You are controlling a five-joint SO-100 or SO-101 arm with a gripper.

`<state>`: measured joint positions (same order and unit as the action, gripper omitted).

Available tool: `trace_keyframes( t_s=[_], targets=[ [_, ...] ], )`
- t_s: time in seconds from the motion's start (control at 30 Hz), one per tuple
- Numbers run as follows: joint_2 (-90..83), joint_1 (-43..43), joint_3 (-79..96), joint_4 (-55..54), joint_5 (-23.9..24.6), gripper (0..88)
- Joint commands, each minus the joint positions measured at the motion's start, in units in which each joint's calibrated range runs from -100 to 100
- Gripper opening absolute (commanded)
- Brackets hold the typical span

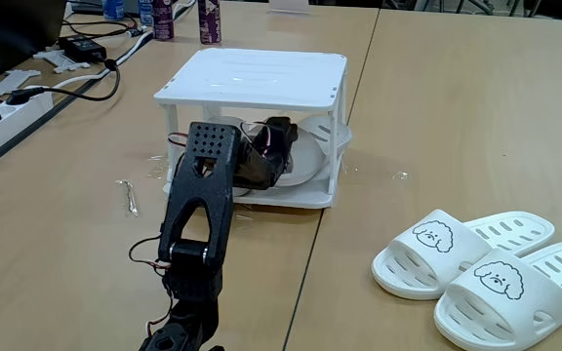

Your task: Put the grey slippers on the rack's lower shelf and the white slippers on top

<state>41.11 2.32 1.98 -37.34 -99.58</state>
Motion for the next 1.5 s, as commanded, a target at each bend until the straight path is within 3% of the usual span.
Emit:
trace_keyframes(
  t_s=[0.0, 0.07, 0.17, 0.23, 0.87, 1.07, 1.33, 1.47],
  targets=[
    [3.2, -0.2, -10.4, 0.0, -0.4, 0.8],
    [3.2, -0.3, -10.3, 0.0, -0.4, 4.2],
    [0.9, -0.1, -9.7, 0.0, -0.4, 19.9],
    [-2.5, 0.2, -5.9, 0.0, -0.4, 24.4],
    [-51.3, -2.0, 55.8, -0.2, -0.4, 24.4],
    [-46.5, -1.6, 53.0, -0.2, -0.4, 24.3],
    [-20.5, 0.1, 22.7, 0.0, -0.4, 24.2],
    [-10.1, 0.3, 6.4, 0.2, -0.4, 7.8]
  ],
)
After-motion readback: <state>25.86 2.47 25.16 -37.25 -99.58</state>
